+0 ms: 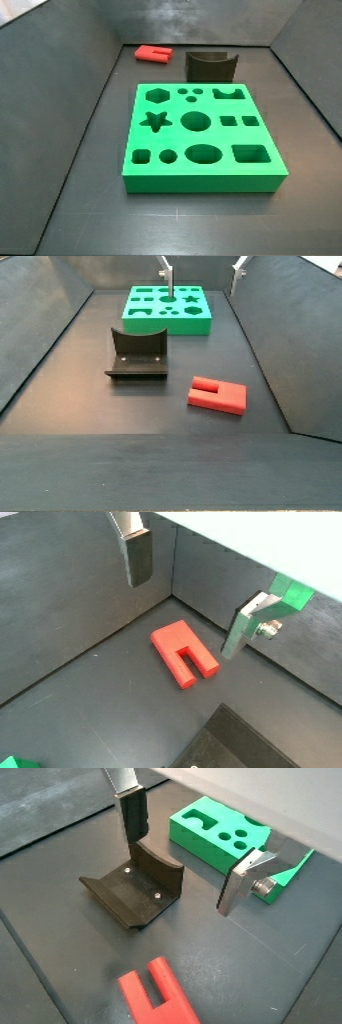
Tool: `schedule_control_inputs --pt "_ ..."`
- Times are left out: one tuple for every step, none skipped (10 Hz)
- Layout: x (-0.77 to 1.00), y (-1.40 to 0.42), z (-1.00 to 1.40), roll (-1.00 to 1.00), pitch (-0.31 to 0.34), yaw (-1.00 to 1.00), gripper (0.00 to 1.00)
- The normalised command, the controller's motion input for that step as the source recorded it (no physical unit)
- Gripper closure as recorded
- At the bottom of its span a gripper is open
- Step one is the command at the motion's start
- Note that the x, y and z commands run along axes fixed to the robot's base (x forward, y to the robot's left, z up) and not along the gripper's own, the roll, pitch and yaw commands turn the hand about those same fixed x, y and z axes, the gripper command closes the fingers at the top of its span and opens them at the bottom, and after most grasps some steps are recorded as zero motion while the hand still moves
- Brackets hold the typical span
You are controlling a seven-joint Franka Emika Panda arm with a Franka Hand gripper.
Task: Pick up the square-circle object. Move up. Place the square-circle object on the fixture. Regrasp the square-circle object. Move to above the board. Insert the square-circle object.
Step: Pick up the square-circle object.
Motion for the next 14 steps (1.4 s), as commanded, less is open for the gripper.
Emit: schedule_control_inputs --pt "0.05 0.00 -0.05 0.01 0.029 0.00 0.00" --pt "0.02 0.19 -0.23 0.20 0.037 0.00 0.00" --pt "0.02 0.38 -0.22 0.22 0.006 0.20 0.00" --pt "0.00 0.28 -0.12 0.10 0.000 0.06 0.00" --pt "-0.11 0.14 -0.10 0.08 0.000 -0.01 0.00" --pt "0.00 0.00 -0.26 0.00 0.000 -1.00 0.00" --pt "0.00 0.00 -0.27 0.00 0.000 -1.00 0.00" --pt "0.00 0.00 -0.27 0.00 0.000 -1.00 0.00" --pt "-0.01 0.00 -0.37 0.00 0.031 -1.00 0.00" --pt "0.00 0.00 -0.39 0.00 0.036 -1.00 0.00" --pt "0.00 0.07 -0.59 0.00 0.030 -0.99 0.00" --pt "0.07 0.13 -0.67 0.00 0.020 -0.94 0.00" --pt "0.09 0.10 -0.61 0.00 0.000 -0.98 0.00" --pt "0.14 0.07 -0.53 -0.01 0.000 -0.98 0.00"
